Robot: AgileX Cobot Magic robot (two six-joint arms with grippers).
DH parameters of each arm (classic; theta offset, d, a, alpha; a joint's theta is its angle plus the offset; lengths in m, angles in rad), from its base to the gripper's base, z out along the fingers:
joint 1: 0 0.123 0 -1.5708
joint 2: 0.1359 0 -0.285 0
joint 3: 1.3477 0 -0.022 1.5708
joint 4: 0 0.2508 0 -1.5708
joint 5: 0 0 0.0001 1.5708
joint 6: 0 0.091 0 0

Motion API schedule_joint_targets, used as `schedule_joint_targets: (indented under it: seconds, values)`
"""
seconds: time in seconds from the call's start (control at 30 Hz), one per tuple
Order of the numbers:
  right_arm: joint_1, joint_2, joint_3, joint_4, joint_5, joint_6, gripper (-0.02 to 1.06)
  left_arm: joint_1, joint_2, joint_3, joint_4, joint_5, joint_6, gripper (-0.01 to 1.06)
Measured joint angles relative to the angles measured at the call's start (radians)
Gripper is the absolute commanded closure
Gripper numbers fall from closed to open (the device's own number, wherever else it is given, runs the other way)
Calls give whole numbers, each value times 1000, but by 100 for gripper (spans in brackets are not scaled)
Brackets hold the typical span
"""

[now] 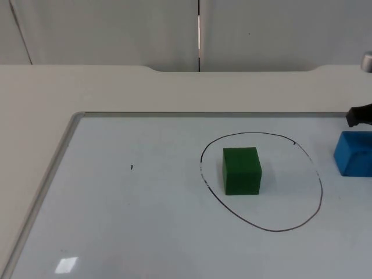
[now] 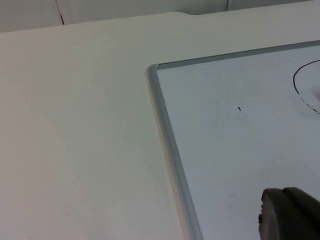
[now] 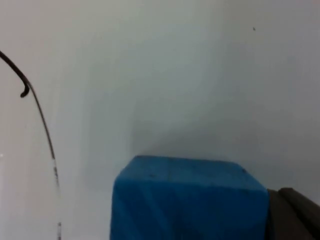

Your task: Push the two cubes into the marked area.

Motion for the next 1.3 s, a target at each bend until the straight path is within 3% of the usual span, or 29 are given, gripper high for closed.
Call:
schedule_joint_targets:
  seconds: [0.6, 1.03, 1.3]
  values:
    - [4, 4, 23, 31, -2, 0, 105, 0, 0, 0, 0, 0, 0, 105]
    - [104, 4, 23, 39, -77, 0, 105, 0, 0, 0, 0, 0, 0, 105]
    - [116, 4, 23, 45, -88, 0, 105, 0, 0, 0, 0, 0, 0, 105]
